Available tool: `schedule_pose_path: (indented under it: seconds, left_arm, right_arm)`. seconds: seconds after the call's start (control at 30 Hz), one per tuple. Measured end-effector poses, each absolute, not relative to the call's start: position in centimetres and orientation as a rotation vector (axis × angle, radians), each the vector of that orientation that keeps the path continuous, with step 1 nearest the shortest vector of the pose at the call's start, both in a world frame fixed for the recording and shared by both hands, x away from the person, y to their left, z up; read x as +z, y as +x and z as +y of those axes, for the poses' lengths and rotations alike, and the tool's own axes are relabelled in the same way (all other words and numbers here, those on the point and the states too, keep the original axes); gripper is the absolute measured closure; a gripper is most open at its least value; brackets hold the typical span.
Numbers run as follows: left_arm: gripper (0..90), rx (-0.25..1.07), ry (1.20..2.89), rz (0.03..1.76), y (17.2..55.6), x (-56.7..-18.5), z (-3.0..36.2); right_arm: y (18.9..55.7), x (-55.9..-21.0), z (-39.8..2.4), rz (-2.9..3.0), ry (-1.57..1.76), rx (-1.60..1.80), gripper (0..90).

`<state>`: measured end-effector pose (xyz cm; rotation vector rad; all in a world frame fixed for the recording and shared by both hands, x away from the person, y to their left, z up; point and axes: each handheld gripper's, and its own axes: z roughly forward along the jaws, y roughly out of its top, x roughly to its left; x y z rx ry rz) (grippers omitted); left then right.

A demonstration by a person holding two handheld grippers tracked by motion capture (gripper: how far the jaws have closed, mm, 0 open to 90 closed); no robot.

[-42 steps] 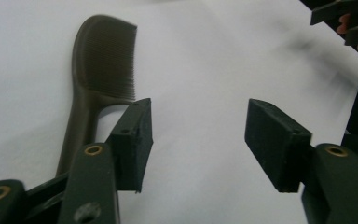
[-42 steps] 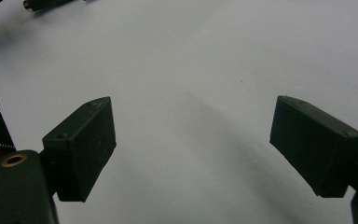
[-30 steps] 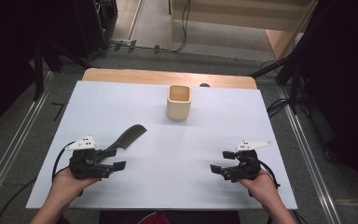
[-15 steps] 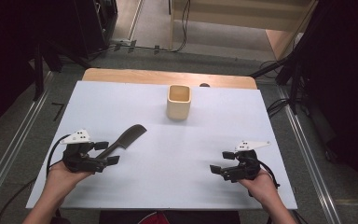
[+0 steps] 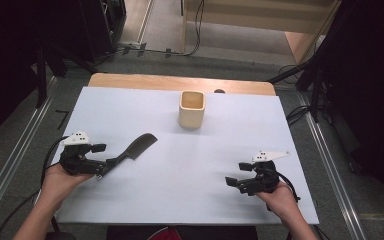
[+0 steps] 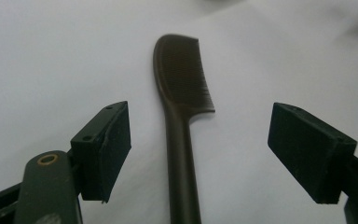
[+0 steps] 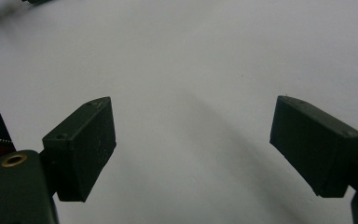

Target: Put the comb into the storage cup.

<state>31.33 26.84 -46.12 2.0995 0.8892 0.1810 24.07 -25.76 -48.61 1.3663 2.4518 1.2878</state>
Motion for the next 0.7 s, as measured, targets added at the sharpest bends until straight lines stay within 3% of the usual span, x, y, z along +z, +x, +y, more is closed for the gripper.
schedule_pose_path:
  seconds: [0.7]
  left_arm:
    - [28.1,0.158,2.127,0.928,30.4,-48.3,28.1]
  right_arm:
    - [24.1,-48.6,-25.8,2.448,1.377,1.279,12.5]
